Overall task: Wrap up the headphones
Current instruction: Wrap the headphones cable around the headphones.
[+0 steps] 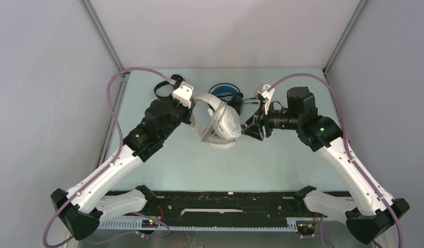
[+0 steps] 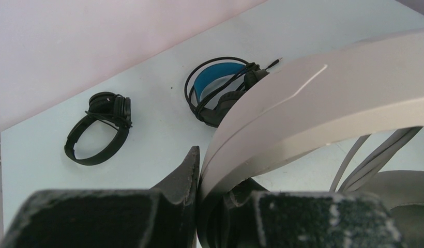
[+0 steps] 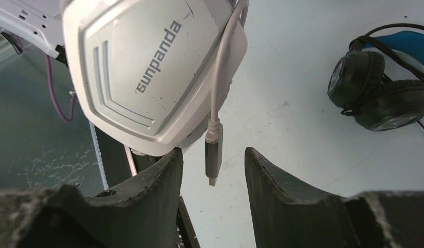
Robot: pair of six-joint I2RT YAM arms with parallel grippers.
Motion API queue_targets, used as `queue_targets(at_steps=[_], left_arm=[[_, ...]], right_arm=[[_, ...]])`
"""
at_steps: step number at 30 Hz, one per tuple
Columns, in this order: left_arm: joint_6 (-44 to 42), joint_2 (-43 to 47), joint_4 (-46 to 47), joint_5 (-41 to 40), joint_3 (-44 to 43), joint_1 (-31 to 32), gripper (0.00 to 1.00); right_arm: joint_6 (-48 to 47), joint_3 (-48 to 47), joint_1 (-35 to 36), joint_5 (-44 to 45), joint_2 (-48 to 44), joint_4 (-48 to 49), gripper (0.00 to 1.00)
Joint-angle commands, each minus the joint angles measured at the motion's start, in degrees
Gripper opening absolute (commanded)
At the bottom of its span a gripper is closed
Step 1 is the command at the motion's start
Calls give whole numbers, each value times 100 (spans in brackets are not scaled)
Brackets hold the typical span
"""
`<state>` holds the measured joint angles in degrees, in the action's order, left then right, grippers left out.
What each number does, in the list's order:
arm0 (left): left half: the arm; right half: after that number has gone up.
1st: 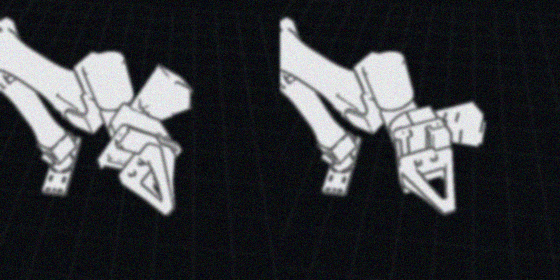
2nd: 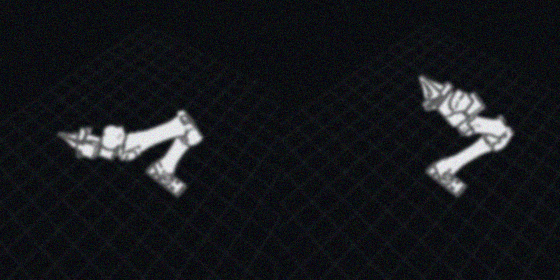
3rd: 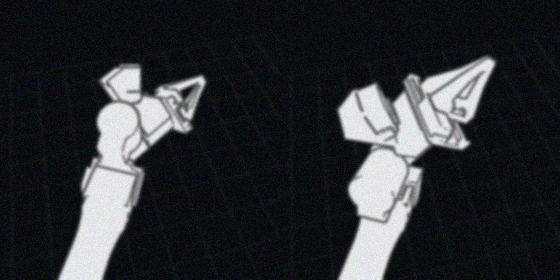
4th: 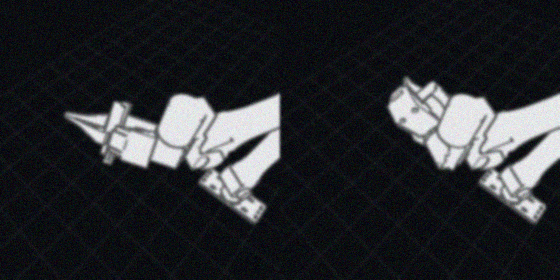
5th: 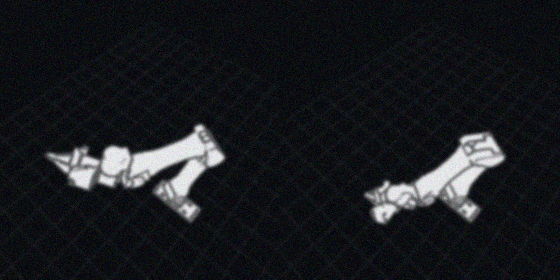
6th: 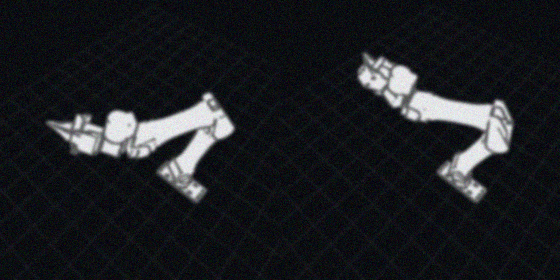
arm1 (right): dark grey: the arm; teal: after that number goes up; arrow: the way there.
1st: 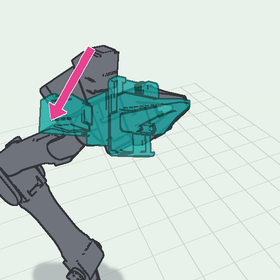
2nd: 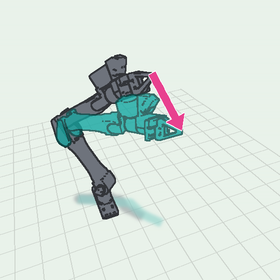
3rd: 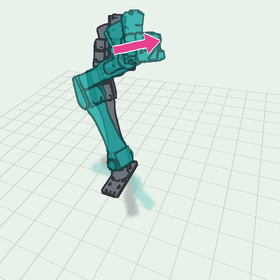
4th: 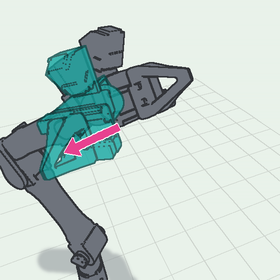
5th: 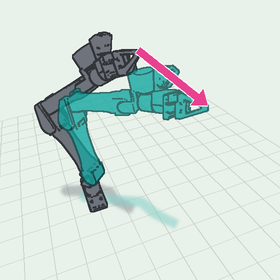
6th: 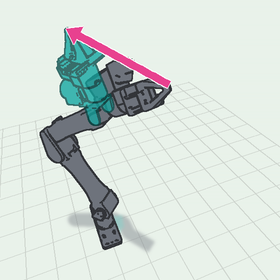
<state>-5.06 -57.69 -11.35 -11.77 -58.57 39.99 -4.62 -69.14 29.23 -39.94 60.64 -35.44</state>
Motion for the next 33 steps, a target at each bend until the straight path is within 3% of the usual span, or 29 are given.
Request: queue_targets(at_steps=[1, 10, 16, 25, 33], left_arm=[[203, 179, 582, 178, -298, 17, 0], [127, 163, 534, 151, -281, 12, 0], [65, 171, 499, -88, -261, 17, 0], [-249, 106, 352, -1184, -315, 17, 0], [-358, -74, 195, -1719, -392, 13, 0]], right_arm=[[-247, -231, 206, 379, 44, -28, 50], [-220, -227, 497, 920, 34, 339, 40], [-28, -227, 485, 1320, -224, 530, 0], [1297, -391, 399, 684, -360, 750, 0], [2882, -328, 840, 938, -296, 2240, 0]])
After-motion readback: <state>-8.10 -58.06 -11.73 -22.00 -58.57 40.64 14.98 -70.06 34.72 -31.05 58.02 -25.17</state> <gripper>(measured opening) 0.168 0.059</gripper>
